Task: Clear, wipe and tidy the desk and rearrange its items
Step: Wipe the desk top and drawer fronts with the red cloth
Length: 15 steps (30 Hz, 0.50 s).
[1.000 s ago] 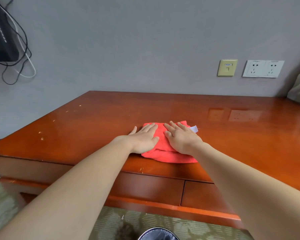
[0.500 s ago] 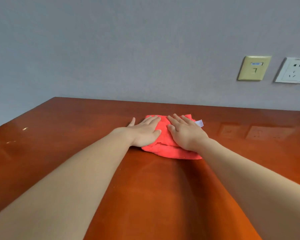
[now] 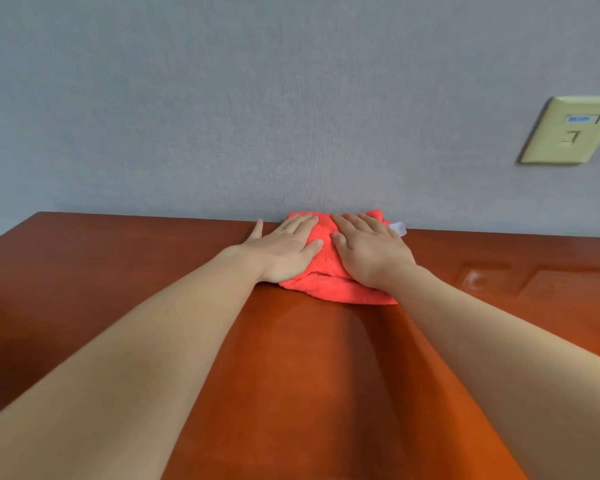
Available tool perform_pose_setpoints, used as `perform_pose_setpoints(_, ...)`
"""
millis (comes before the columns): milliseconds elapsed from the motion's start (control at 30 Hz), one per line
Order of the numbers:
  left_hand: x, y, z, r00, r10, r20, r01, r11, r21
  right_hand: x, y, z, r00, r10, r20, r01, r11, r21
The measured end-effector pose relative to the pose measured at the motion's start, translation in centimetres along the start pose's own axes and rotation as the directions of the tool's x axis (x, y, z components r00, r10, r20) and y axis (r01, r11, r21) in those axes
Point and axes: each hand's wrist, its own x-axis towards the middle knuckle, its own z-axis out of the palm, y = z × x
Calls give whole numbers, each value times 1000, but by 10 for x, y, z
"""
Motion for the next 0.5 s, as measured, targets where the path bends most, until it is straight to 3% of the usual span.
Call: perform_pose_setpoints(500, -17, -17, 6, 1000, 13, -23, -14, 999, -51, -13, -20, 5, 999, 44, -32, -44, 999, 7)
